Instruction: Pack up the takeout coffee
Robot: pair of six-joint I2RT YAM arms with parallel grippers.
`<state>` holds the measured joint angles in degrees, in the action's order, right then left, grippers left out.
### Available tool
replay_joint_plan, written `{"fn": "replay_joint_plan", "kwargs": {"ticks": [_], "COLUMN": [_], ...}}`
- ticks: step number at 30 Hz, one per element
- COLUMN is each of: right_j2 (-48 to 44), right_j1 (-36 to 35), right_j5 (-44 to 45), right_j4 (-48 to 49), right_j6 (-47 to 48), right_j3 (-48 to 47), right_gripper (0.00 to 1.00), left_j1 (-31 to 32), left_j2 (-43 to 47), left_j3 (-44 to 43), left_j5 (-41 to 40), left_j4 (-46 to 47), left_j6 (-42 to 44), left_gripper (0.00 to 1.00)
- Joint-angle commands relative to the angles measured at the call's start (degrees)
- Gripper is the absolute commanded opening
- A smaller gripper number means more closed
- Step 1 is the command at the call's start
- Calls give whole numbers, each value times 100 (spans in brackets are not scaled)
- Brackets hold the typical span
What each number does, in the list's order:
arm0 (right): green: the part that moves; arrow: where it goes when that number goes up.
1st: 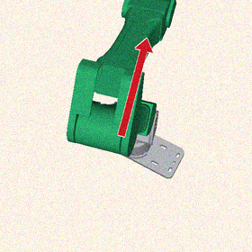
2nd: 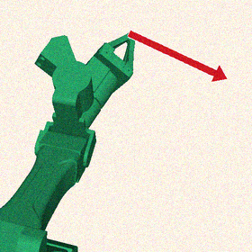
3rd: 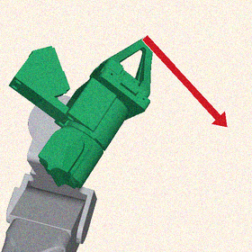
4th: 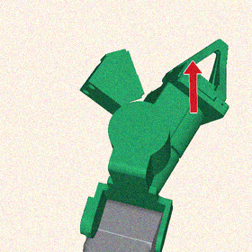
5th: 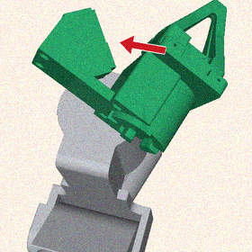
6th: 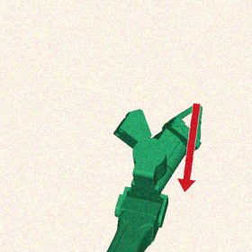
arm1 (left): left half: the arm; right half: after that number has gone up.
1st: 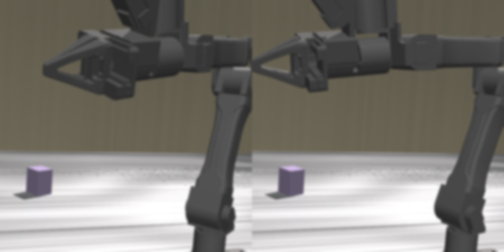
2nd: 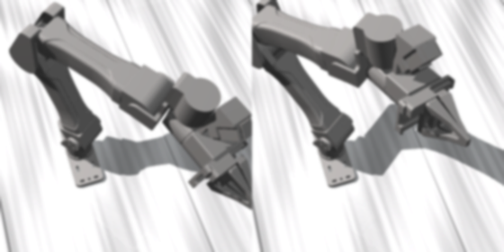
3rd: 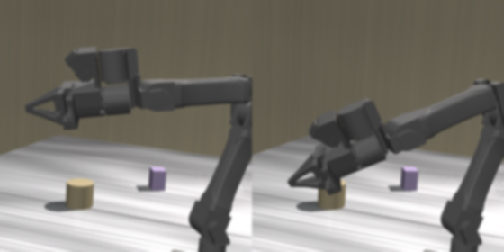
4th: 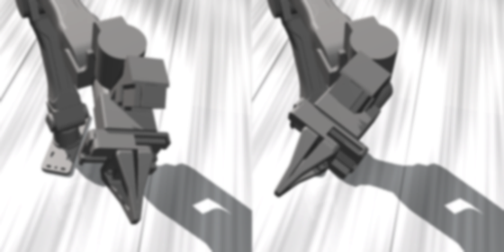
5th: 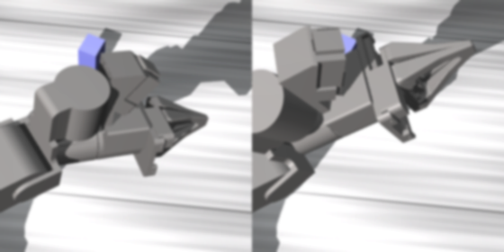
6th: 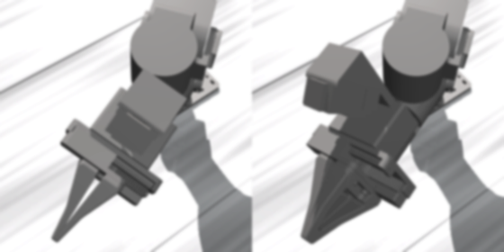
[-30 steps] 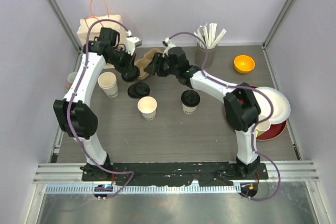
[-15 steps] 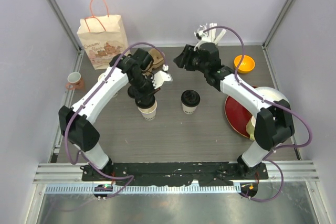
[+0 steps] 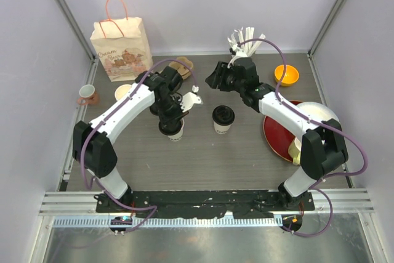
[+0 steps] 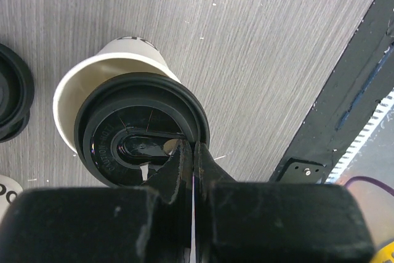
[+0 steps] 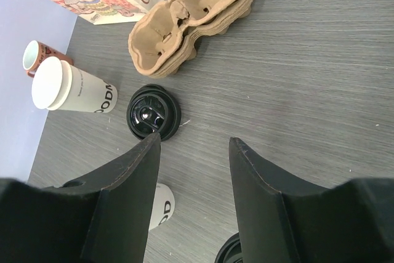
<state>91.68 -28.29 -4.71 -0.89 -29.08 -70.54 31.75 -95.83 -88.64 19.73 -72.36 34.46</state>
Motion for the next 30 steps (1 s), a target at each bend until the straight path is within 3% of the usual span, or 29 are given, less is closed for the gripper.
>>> {"fn": "replay_joint_plan", "kwargs": {"ticks": [1, 30], "right_j2": [-265, -291], "right_j1": [8, 17], "right_j5": [-65, -144], "right_j4": [343, 484], "right_j6": [-80, -168], "right_j3": [14, 190], "right_gripper": [54, 54], "left_j1": [-2, -11], "left_j2": [65, 73], "left_j3": [39, 356], "left_j5": [190, 75], "left_j4": [529, 565], "left_j6": [-184, -247], "left_gripper": [0, 0]}}
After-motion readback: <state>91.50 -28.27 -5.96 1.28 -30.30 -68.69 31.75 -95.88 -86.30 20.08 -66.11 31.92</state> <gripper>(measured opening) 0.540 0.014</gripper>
